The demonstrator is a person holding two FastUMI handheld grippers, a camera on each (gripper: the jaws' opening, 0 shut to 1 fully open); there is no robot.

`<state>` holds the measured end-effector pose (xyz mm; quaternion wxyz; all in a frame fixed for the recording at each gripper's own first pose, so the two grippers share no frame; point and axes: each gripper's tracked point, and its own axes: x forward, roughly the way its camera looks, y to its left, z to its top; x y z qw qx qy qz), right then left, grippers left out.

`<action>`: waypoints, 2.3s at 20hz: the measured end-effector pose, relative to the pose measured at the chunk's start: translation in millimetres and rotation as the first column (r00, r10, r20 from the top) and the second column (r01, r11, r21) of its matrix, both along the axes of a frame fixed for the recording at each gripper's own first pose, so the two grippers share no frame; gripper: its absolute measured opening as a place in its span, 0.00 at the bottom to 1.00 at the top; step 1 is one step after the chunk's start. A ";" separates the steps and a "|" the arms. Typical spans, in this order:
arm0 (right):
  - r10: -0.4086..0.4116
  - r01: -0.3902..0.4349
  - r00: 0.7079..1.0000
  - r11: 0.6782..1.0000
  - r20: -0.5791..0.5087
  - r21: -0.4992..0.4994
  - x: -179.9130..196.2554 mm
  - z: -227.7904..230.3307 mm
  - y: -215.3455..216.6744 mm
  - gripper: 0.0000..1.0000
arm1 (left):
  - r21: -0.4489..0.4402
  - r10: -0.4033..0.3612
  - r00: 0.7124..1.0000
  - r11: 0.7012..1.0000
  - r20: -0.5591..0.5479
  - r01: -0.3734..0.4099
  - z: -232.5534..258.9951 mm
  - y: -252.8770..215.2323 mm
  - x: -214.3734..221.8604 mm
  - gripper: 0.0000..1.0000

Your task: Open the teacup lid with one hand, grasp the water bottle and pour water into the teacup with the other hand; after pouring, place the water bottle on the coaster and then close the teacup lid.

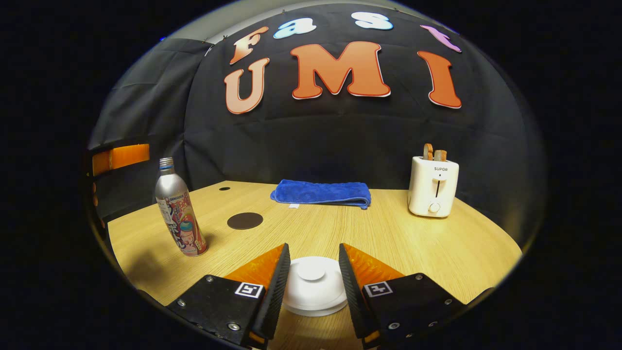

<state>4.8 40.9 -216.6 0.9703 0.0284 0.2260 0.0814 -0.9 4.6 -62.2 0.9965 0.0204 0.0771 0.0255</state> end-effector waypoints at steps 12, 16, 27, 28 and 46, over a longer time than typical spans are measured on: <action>0.012 -0.012 1.000 1.000 0.003 -0.014 1.3 1.4 4.8 0.26 | -0.003 -0.021 1.000 1.000 -0.019 0.021 -9.3 -5.6 4.1 0.96; 0.009 -0.008 1.000 0.999 -0.019 0.033 2.4 -0.8 6.5 0.20 | -0.017 -0.048 0.999 0.999 -0.025 0.048 -14.1 -12.5 2.5 0.95; -0.018 0.017 0.999 0.999 0.029 0.036 4.7 26.2 0.5 0.17 | -0.071 -0.125 0.989 0.990 -0.074 0.120 -43.9 -25.6 6.2 0.95; -0.021 0.020 0.999 0.999 0.036 0.040 4.4 31.3 -0.4 0.17 | -0.081 -0.128 0.988 0.989 -0.087 0.121 -51.0 -26.8 8.0 0.95; -0.082 0.073 0.974 0.996 0.212 0.048 9.6 115.4 -35.1 0.17 | -0.105 -0.126 0.960 0.989 -0.250 0.102 -142.3 -42.5 16.5 0.96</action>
